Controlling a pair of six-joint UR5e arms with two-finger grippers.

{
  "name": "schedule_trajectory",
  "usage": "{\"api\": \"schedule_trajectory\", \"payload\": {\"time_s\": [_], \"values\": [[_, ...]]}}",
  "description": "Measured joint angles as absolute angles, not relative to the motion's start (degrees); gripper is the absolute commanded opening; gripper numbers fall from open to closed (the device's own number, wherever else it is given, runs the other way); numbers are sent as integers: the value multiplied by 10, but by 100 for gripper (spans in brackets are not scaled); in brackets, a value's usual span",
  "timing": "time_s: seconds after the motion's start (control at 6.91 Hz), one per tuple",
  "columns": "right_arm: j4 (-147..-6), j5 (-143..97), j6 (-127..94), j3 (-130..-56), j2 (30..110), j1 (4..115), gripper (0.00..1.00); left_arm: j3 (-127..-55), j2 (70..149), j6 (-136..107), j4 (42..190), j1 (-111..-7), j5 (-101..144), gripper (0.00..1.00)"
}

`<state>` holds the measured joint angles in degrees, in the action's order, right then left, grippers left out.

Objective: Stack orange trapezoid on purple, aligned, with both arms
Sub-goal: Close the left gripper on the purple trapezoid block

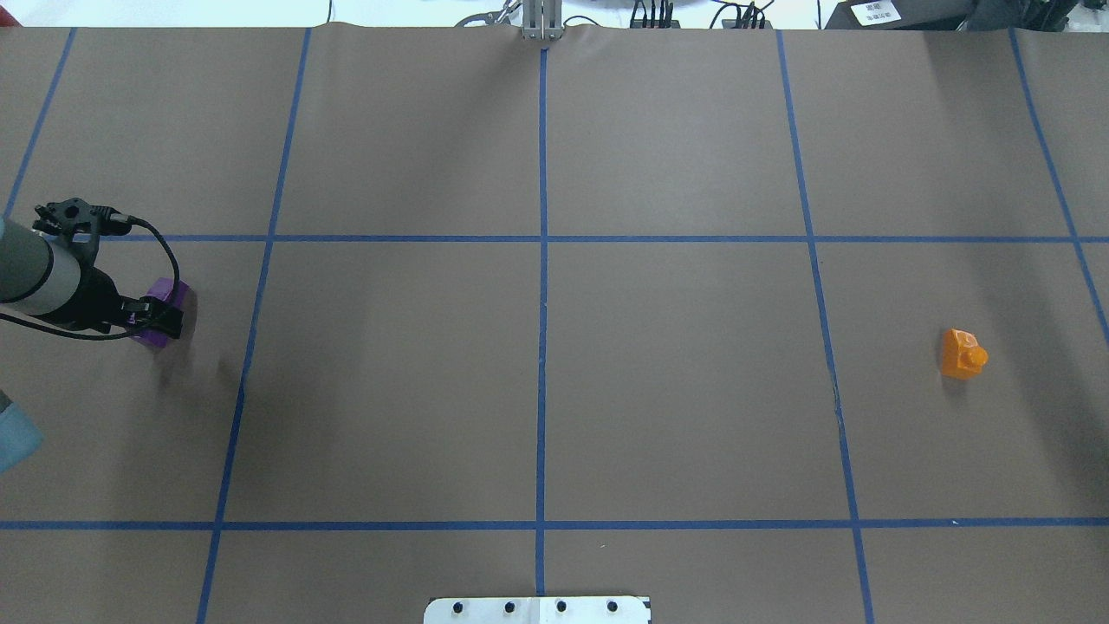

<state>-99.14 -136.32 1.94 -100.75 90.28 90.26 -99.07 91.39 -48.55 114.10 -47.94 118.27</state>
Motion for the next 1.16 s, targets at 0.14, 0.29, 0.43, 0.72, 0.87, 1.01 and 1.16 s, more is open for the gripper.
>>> {"api": "schedule_trajectory", "payload": {"time_s": [0.14,0.29,0.43,0.72,0.87,1.01,1.16], "values": [[-991,-1363,19,-1008,901,903,100,-976,921,-484,1143,-475,1182,59],[-991,-1364,14,-1008,899,903,100,-971,921,-483,1148,-474,1182,28],[-991,-1366,1,-1008,897,903,100,-971,919,-483,1155,-473,1184,0],[-991,-1370,-13,-1009,896,903,100,-978,917,-484,1159,-475,1188,0],[-991,-1370,-15,-1010,894,903,100,-990,917,-485,1158,-478,1188,0],[-991,-1370,-16,-1009,890,902,100,-1008,919,-487,1154,-479,1188,0],[-991,-1370,-16,-1009,883,899,100,-1026,924,-490,1152,-479,1188,0]]}}
